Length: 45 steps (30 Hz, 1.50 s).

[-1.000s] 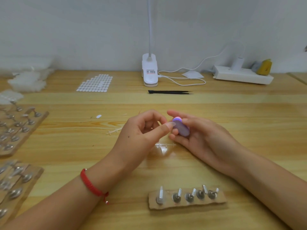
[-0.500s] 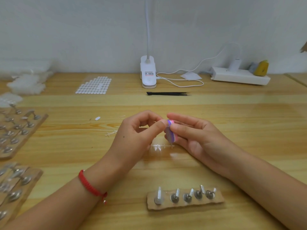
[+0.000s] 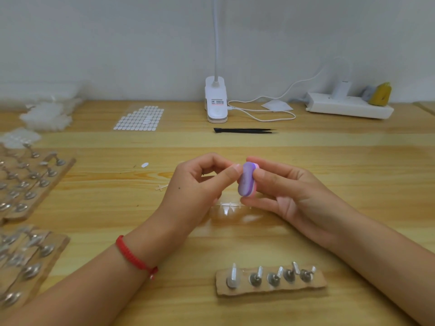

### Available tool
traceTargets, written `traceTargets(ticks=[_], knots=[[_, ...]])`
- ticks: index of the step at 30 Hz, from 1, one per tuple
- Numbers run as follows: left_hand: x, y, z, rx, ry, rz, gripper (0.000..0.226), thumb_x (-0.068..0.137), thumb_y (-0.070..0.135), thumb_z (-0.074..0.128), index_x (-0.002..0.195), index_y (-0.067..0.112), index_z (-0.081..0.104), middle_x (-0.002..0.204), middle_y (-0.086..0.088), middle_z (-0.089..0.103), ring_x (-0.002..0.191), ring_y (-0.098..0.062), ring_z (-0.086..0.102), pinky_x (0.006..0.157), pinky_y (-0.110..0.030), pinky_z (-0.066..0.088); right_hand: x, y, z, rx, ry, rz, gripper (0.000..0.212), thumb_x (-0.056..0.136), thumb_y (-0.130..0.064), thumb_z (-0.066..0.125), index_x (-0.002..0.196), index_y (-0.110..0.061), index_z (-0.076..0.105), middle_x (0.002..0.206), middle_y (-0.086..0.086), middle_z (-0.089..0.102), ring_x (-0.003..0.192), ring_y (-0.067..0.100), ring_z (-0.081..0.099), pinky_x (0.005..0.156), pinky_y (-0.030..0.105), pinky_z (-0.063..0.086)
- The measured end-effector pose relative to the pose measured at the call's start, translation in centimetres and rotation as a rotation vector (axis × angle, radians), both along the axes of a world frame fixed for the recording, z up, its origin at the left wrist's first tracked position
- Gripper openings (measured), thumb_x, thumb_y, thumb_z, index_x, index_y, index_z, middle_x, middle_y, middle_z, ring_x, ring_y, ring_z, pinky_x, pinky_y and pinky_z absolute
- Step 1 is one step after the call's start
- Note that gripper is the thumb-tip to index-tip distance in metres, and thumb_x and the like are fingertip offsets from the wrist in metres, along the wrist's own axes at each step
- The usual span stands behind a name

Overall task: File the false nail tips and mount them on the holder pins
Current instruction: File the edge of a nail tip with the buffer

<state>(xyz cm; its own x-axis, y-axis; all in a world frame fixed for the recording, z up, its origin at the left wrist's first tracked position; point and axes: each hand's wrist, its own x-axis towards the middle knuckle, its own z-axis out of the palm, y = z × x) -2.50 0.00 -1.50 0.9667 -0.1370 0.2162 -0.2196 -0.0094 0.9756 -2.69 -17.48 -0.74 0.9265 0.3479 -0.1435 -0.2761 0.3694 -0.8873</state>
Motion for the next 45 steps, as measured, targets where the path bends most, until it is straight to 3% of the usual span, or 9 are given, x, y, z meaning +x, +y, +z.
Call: traceTargets(ticks=[7,11,16,25,36,41,45], knots=[[0.27,0.35,-0.10,0.008,0.075,-0.070,0.015,0.076,0.023,0.066,0.068,0.012,0.063,0.048,0.012,0.051,0.039,-0.007,0.040,0.042,-0.012,0.034,-0.20,0.12,0.02,-0.038,-0.004,-0.004,0.031,0.069,-0.007,0.071,0.100,-0.005,0.075,0.095,0.014,0.074,0.081,0.018,0.072,0.065,0.029,0.058],[0.32,0.56,-0.40,-0.008,0.047,-0.069,0.015,0.085,0.018,0.067,0.073,0.009,0.065,0.056,0.011,0.054,0.041,-0.008,0.041,0.044,-0.012,0.035,-0.13,0.11,0.07,-0.039,-0.017,-0.004,0.029,0.068,-0.007,0.070,0.096,-0.010,0.078,0.092,0.010,0.075,0.079,0.016,0.072,0.065,0.027,0.058],[0.16,0.33,-0.18,-0.051,0.018,-0.044,0.021,0.078,0.033,0.066,0.074,0.012,0.068,0.054,0.011,0.049,0.040,-0.006,0.037,0.044,-0.013,0.034,-0.10,0.13,0.02,-0.052,-0.027,0.009,0.030,0.068,-0.009,0.071,0.097,-0.011,0.078,0.094,0.007,0.075,0.078,0.013,0.071,0.064,0.025,0.057],[-0.18,0.02,0.06,0.020,0.008,-0.071,0.019,0.090,0.011,0.058,0.073,0.006,0.055,0.043,0.013,0.045,0.039,-0.004,0.033,0.044,-0.017,0.028,0.01,0.05,-0.08,0.005,0.006,-0.051,0.024,0.071,-0.011,0.069,0.093,-0.010,0.078,0.088,0.008,0.073,0.076,0.012,0.071,0.062,0.023,0.057],[-0.23,0.01,0.14,-0.002,-0.021,-0.080,0.019,0.092,0.007,0.055,0.073,0.004,0.052,0.043,0.012,0.047,0.037,-0.002,0.033,0.044,-0.013,0.031,-0.05,0.04,-0.22,-0.034,-0.016,0.007,0.030,0.073,-0.011,0.069,0.101,-0.007,0.076,0.091,0.009,0.074,0.079,0.014,0.071,0.064,0.024,0.057],[-0.20,-0.11,-0.04,0.038,0.005,-0.080,0.020,0.093,0.011,0.055,0.073,0.012,0.055,0.043,0.013,0.044,0.035,-0.003,0.032,0.041,-0.017,0.026,-0.04,0.11,-0.33,-0.046,-0.032,-0.023,0.028,0.072,-0.012,0.069,0.098,-0.009,0.077,0.092,0.010,0.074,0.078,0.014,0.071,0.064,0.024,0.057],[-0.10,-0.07,-0.04,0.014,-0.017,-0.022,0.020,0.093,0.013,0.056,0.074,0.016,0.058,0.048,0.015,0.046,0.035,-0.003,0.034,0.041,-0.013,0.029,-0.10,0.31,-0.39,-0.094,-0.056,0.001,0.037,0.072,-0.011,0.070,0.108,-0.004,0.073,0.096,0.012,0.074,0.081,0.017,0.071,0.065,0.026,0.058]])
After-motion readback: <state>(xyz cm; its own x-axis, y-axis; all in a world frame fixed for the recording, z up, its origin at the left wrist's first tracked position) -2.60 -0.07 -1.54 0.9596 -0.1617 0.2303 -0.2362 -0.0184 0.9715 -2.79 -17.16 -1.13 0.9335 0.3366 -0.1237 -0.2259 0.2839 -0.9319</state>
